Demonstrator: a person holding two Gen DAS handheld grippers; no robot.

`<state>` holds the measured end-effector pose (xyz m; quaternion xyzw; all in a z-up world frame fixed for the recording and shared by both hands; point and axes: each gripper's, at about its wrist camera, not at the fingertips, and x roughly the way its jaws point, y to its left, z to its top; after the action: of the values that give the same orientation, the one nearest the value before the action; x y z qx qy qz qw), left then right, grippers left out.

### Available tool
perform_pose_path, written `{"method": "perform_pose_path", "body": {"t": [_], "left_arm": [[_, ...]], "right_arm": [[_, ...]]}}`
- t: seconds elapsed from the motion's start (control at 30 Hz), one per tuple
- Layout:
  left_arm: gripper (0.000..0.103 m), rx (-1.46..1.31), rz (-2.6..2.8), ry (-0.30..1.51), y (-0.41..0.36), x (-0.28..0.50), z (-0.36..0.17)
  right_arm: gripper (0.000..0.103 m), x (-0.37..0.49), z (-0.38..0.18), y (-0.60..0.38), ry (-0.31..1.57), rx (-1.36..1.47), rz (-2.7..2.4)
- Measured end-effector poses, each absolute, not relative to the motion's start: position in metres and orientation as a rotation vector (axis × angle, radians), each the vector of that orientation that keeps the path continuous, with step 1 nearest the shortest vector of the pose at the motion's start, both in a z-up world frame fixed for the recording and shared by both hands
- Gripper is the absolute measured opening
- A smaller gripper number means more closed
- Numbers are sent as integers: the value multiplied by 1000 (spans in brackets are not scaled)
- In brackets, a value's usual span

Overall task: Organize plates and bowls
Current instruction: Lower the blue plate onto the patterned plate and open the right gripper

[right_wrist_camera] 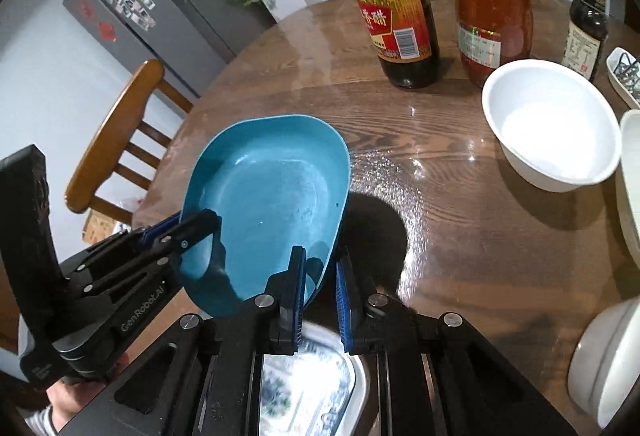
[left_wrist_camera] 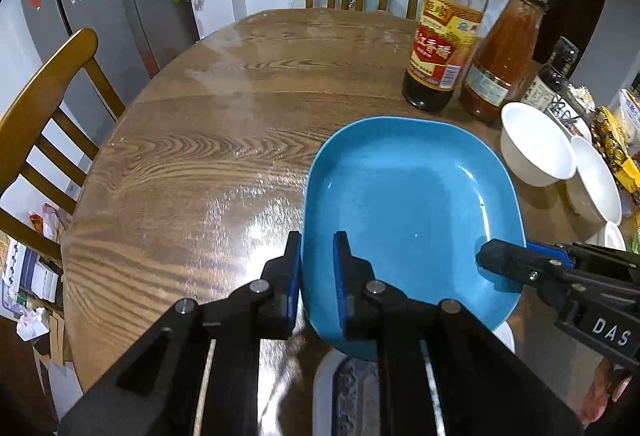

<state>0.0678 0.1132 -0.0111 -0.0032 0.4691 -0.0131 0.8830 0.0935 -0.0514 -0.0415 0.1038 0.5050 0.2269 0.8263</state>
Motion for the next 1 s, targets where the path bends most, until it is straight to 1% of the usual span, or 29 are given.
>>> {"method": "perform_pose_path", "body": {"t": [0.27,0.57,0.73,0.93,1.0], "left_arm": [[14,10,-49,964,105,29,-6],[17,55,-67,985,98,-14,-14],[17,55,-64,1020,100,-29,-24],[19,21,-79,1085,102,-40,-37],[22,31,-90,1089,99,-42,-38]], "right_arm": [[16,53,-37,-57,1083,199,509],[16,12,-56,-60,1160,206,553],[16,-5,-67,-53,1201,165,569],[16,-15,-67,-47,1213,113,571],[16,-17,-70,-47,1225,102,565]]}}
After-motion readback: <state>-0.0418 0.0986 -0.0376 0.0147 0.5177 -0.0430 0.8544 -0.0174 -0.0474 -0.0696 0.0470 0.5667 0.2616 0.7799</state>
